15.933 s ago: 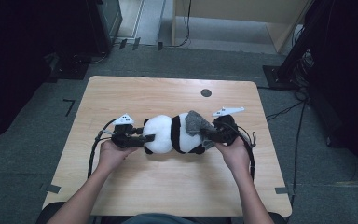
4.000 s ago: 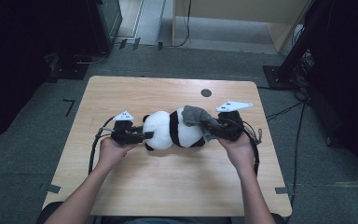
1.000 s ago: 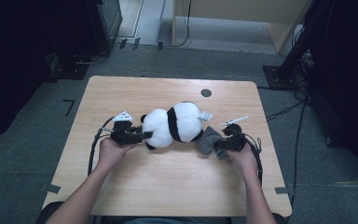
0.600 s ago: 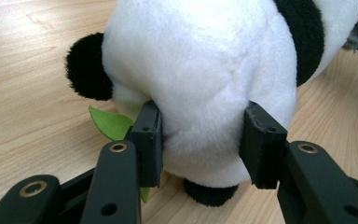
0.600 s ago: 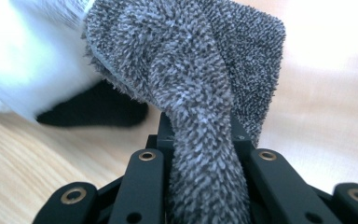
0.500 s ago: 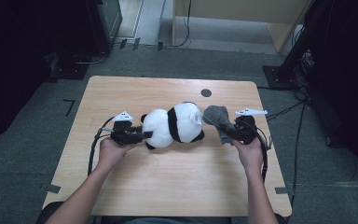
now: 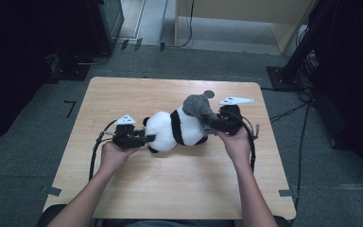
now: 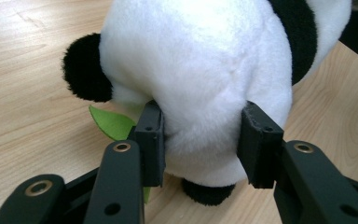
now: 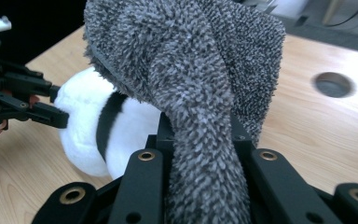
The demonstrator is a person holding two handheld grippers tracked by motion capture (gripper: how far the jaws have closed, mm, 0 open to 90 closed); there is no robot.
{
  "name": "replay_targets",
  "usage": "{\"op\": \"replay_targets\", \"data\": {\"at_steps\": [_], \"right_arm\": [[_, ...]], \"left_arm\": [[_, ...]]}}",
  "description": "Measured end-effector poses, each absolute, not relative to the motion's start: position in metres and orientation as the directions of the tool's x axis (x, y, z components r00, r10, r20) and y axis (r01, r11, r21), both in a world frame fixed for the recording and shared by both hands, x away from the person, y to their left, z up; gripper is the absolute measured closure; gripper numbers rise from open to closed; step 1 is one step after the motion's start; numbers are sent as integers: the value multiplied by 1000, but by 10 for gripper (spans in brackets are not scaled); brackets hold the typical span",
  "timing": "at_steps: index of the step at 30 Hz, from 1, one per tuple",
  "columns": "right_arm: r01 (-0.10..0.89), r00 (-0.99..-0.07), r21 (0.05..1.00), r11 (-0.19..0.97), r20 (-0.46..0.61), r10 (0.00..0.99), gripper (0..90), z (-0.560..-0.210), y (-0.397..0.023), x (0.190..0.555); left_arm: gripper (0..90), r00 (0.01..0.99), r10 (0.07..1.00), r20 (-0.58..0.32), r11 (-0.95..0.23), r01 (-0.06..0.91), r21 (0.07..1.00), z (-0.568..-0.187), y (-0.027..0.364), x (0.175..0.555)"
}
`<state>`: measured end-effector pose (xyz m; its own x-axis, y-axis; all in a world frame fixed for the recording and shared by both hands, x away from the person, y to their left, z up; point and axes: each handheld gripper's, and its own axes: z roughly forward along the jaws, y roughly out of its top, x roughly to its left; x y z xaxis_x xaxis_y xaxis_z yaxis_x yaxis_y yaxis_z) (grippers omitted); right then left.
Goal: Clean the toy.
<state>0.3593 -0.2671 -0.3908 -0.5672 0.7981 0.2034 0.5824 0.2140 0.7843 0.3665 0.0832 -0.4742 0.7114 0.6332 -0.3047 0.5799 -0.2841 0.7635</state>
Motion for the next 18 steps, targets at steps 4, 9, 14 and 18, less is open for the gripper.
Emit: {"op": "replay_targets", "data": {"at_steps": [4, 9, 14, 18], "right_arm": [[570, -572, 775, 273, 136, 809, 753, -404, -252, 372], [573, -573, 776, 264, 148, 806, 755, -410, -258, 379], [574, -569, 776, 260, 151, 808, 756, -413, -260, 384], [578, -571, 773, 260, 156, 806, 756, -413, -261, 386]], "left_arm": [[491, 712, 641, -287, -269, 558, 785, -476, 84, 369], [384, 724, 626, -289, -262, 545, 797, -476, 86, 373], [336, 772, 608, -187, -342, 467, 815, -464, 91, 374], [337, 776, 595, -210, -330, 474, 816, -458, 99, 381]]}}
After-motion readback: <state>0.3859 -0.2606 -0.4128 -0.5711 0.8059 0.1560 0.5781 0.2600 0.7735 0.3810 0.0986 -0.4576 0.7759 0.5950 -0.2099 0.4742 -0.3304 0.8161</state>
